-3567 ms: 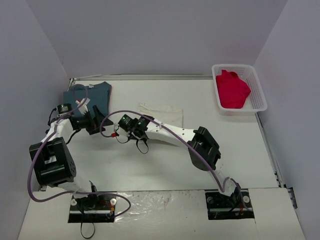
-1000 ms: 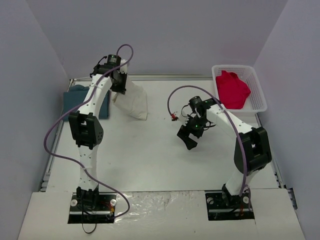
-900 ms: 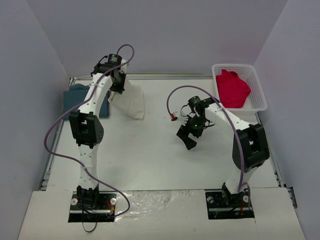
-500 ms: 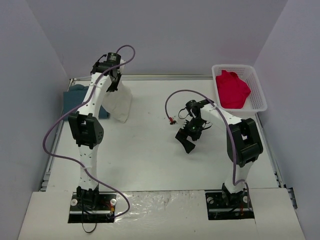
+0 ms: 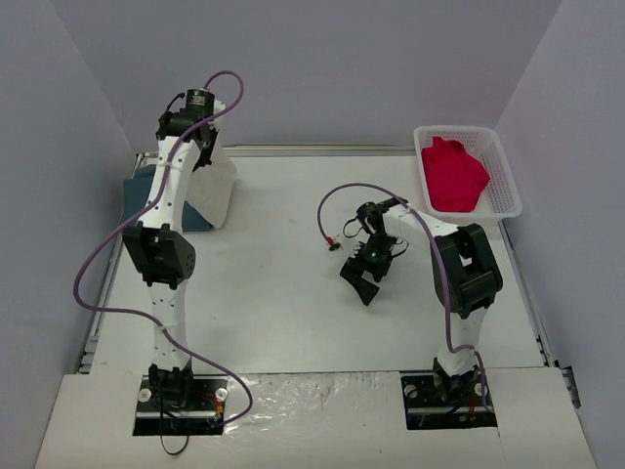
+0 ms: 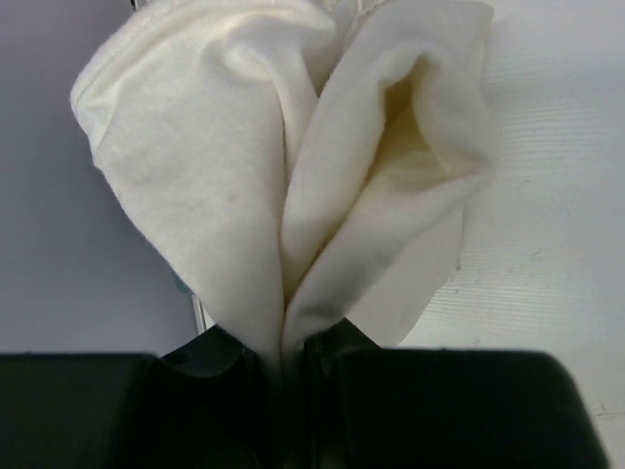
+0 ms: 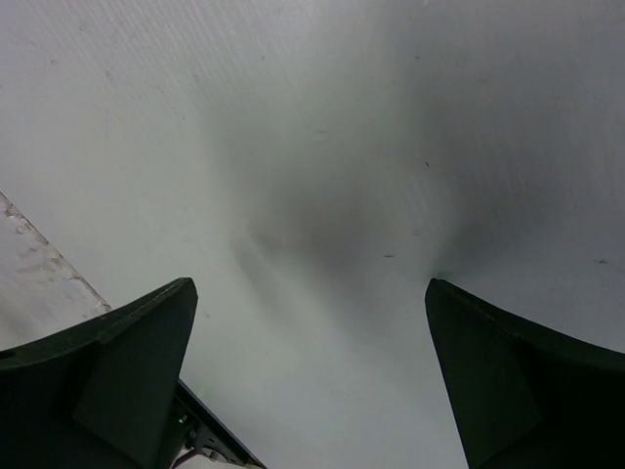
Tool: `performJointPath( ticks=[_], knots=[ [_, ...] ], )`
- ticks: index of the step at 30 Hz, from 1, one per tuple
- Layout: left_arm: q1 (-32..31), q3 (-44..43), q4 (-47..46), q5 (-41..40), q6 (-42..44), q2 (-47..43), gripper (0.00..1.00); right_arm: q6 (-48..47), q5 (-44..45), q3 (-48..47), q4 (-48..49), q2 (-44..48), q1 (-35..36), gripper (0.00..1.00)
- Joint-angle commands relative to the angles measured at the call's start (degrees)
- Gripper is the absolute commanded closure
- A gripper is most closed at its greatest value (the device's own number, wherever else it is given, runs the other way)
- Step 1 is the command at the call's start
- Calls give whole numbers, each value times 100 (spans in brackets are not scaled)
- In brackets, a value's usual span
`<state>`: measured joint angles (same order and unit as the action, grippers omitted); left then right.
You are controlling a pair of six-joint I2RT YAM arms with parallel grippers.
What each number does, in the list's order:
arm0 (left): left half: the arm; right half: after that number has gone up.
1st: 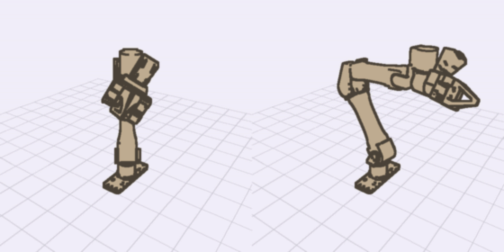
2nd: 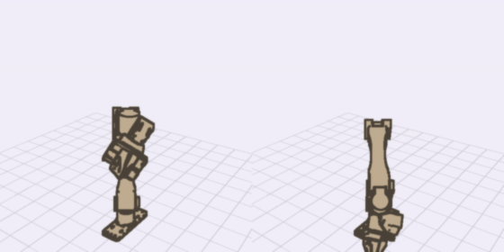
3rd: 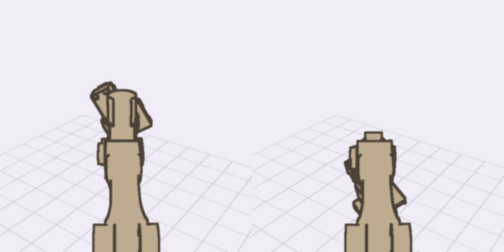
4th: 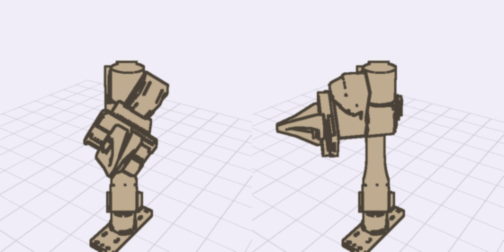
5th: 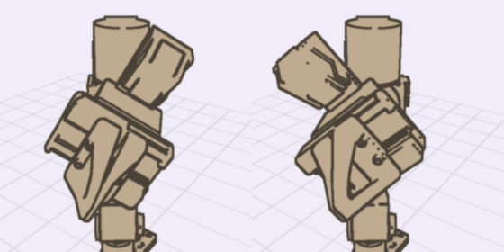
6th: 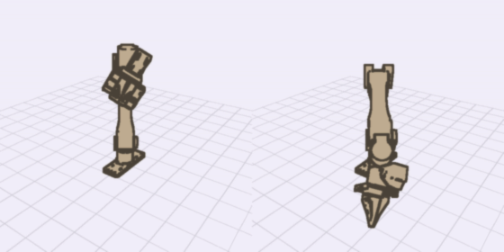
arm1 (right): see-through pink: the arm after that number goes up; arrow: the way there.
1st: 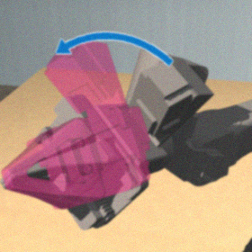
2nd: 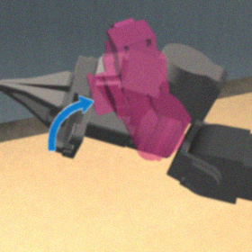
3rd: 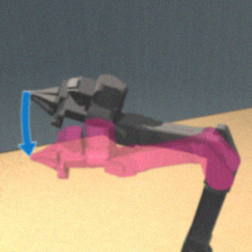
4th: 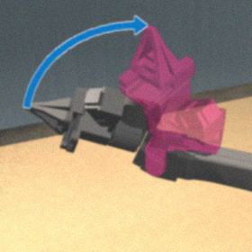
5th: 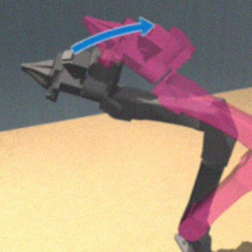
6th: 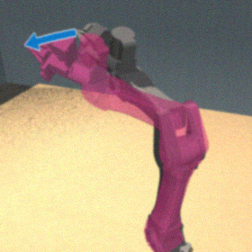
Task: Fold and stack the t-shirts
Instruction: Put the neatly folded tshirt into the corner of the board with the left arm
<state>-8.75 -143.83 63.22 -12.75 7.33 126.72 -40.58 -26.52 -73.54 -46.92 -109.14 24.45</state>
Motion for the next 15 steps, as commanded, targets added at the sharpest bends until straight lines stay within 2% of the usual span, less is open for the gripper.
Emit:
performJointPath(
  ticks=[1,8,15],
  knots=[
    [260,-199,129,-87,40,-270,98,24,86,-108,-301,-125,51,0],
    [541,452,-292,54,163,-534,98,50,147,-134,-345,-283,87,0],
    [752,672,-486,2,418,-534,98,59,139,-126,-397,-362,104,0]
  ],
)
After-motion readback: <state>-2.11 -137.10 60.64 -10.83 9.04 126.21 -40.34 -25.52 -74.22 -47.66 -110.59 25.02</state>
